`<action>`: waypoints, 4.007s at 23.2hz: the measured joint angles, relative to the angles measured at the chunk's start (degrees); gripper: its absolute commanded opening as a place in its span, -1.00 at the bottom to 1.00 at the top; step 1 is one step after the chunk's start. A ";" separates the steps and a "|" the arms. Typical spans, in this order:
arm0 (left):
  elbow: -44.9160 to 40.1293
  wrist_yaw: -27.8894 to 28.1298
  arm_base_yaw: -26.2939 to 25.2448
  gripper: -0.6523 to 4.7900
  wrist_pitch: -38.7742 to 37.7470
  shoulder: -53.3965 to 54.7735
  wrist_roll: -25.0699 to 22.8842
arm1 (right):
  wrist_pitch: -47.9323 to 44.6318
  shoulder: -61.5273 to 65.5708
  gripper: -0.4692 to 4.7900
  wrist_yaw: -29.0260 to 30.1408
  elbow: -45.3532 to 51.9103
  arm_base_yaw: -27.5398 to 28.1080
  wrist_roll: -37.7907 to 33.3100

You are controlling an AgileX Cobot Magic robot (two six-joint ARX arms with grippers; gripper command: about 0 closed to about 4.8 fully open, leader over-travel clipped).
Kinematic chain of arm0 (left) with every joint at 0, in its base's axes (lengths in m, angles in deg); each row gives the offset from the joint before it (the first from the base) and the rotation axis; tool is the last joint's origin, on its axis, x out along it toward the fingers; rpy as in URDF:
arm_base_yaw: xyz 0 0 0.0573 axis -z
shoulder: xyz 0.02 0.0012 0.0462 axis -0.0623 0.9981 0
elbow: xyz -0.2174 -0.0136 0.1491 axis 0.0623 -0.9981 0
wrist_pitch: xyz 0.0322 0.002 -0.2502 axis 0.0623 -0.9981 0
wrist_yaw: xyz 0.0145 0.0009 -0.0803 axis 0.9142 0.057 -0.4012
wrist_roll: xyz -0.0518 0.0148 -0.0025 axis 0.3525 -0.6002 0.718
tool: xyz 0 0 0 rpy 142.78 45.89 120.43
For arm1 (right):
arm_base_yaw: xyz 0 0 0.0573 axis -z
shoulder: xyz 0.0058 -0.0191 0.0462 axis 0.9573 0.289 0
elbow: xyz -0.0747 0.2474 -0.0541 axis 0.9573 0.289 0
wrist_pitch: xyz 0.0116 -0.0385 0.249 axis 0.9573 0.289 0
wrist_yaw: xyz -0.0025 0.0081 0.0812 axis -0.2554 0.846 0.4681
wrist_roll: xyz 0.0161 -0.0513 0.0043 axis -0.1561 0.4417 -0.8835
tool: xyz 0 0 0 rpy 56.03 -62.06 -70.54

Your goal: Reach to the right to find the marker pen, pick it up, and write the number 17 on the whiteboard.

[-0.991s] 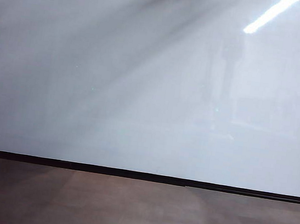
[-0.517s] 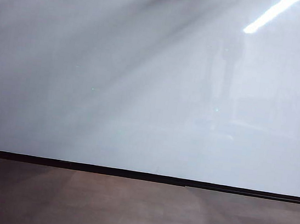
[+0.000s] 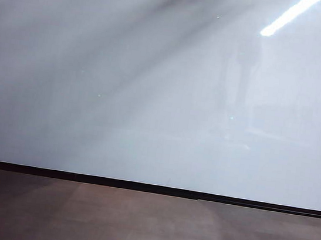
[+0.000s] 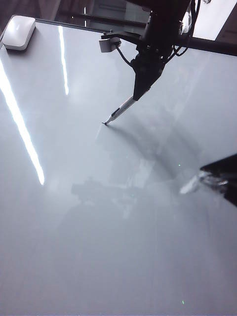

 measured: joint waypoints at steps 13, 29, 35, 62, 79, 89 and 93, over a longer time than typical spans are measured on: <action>0.00 0.00 0.00 -0.78 -0.02 0.00 0.00 | 1.84 0.55 -0.84 0.72 4.15 -0.07 0.15; 0.00 0.00 0.00 -0.78 -0.76 0.02 0.00 | 0.46 -4.74 -0.85 1.05 8.57 -3.26 0.04; 0.00 0.00 0.00 -0.78 -0.92 0.31 0.00 | -5.46 -5.49 -0.85 -1.60 8.46 -3.41 2.23; 0.00 -0.07 0.00 -0.78 -0.85 0.48 0.00 | -3.48 -0.63 -0.84 -1.49 1.11 1.75 3.13; 0.00 -0.04 0.00 -0.78 -0.90 0.85 0.00 | -3.04 -1.14 -0.85 0.24 2.32 7.85 1.64; -0.02 -0.04 0.00 -0.78 -0.96 1.31 0.00 | -3.19 -1.14 -0.84 0.22 2.93 8.98 0.76; 0.00 -0.07 0.00 -0.78 -1.14 1.40 0.00 | -3.08 -1.11 -0.85 0.26 2.93 8.98 0.76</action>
